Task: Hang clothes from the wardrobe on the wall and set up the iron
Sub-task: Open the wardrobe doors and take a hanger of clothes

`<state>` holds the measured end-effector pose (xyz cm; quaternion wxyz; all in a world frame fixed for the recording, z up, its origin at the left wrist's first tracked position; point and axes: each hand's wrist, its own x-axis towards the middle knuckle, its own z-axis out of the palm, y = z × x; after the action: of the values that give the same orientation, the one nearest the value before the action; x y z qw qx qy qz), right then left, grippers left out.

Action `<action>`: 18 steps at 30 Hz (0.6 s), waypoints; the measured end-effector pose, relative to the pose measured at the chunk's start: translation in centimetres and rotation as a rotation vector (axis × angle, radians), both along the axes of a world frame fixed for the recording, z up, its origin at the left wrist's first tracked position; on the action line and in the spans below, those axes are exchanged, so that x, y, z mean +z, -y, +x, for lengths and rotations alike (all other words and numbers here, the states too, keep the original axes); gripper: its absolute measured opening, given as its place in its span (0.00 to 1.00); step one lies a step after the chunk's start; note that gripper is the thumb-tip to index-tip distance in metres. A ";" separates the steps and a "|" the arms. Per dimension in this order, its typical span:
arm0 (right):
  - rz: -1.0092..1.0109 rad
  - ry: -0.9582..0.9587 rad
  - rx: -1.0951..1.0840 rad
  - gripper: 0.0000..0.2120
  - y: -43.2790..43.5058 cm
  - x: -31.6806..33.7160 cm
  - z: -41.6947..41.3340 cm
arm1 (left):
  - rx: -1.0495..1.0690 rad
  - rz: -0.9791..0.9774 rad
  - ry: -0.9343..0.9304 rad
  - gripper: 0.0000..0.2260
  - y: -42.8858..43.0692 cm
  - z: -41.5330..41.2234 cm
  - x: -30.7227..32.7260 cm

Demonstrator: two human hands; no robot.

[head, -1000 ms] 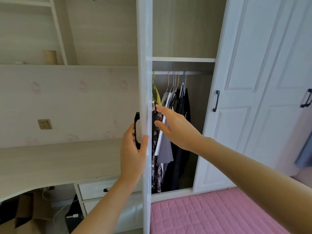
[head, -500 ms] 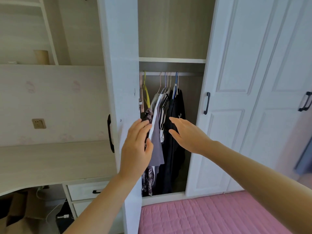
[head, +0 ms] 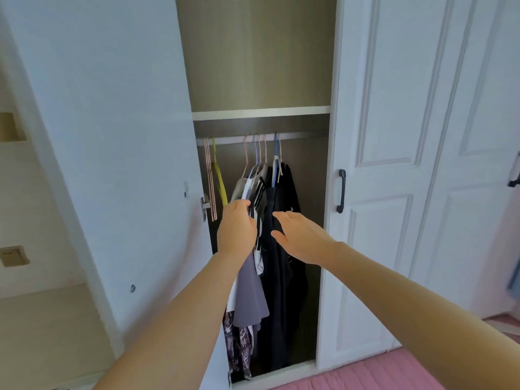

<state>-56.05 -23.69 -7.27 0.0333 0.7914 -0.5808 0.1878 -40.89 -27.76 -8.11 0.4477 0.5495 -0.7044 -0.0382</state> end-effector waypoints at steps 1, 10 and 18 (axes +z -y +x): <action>-0.004 -0.001 -0.002 0.25 1.6 0.1 0.0 | 0.010 0.018 0.026 0.17 1.5 -0.3 0.3; -0.064 0.104 0.026 0.24 15.3 0.8 1.5 | 0.048 0.091 0.142 0.12 12.3 -0.2 0.2; -0.082 0.094 -0.044 0.27 22.7 0.5 3.7 | 0.106 0.167 0.028 0.09 16.7 0.7 -1.7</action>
<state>-52.37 -46.40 -6.77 0.0427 0.7666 -0.5909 0.2476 -40.16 -44.43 -9.84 0.3919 0.6216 -0.6751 -0.0652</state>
